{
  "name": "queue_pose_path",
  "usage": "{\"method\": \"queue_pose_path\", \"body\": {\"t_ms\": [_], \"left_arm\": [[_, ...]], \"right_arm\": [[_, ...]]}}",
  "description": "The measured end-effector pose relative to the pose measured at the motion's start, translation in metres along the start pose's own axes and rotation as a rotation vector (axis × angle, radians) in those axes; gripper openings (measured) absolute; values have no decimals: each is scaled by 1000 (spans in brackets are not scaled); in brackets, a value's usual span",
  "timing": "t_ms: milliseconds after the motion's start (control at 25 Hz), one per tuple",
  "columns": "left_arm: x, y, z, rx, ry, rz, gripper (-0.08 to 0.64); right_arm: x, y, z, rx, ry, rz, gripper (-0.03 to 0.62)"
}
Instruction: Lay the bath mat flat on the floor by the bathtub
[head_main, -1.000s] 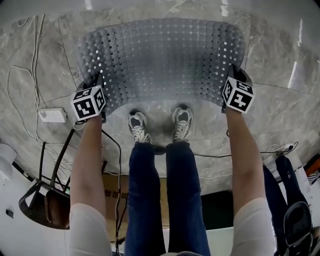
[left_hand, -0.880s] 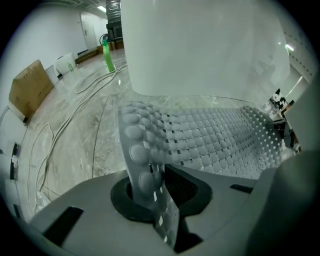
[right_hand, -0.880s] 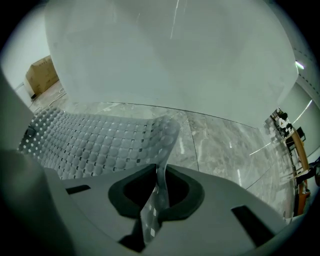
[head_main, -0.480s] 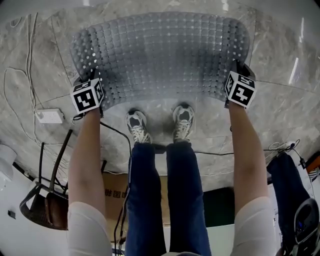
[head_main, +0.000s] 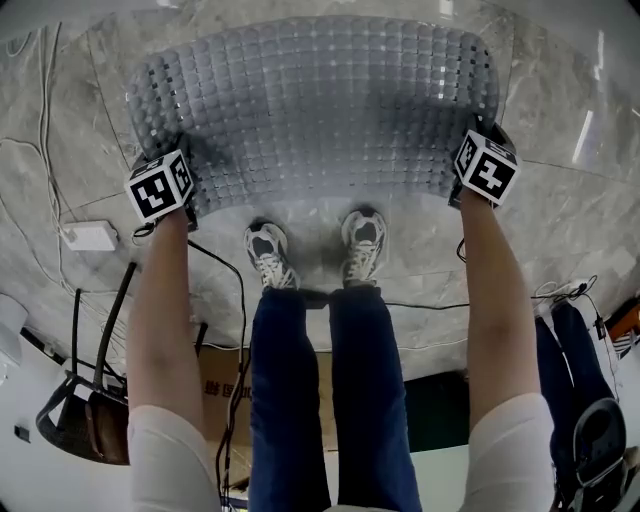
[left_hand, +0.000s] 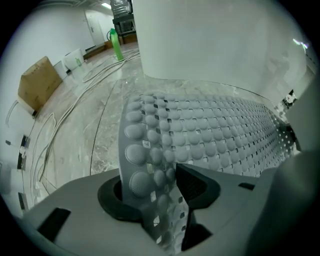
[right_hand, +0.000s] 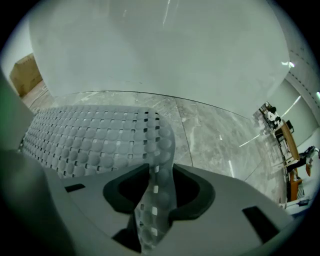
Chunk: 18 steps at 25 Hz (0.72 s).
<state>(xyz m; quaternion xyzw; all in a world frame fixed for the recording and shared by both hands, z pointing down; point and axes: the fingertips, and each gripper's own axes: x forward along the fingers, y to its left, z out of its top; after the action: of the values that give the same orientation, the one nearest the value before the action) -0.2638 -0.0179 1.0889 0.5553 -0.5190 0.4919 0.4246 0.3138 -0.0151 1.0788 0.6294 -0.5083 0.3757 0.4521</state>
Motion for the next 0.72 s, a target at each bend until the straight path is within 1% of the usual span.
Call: {"method": "queue_pose_path", "body": {"t_ms": [40,120,200,320,560,720], "left_arm": [[1,1,0,-15,-4,2,206],[0,5,-1,-46,-8,7,227],[-1,9,-2,-80,-5,8,246],[-2,12,-4,-122,-2,1,280],[-8,17,-9,-138,-1,-1,314],[-13,24,-19,-140,11,17,318]], "right_arm": [[-1,-6,0,19,6,-29,140],[-3,-15,-2,54,33,-74,221],[-4,-21,-6,73,60,-86,226],[-8,-25,-8,70,69,-95,229],[-16,-26,-8,68,71,-123,229],[-21,-24,-6,84,67,-122,229]]}}
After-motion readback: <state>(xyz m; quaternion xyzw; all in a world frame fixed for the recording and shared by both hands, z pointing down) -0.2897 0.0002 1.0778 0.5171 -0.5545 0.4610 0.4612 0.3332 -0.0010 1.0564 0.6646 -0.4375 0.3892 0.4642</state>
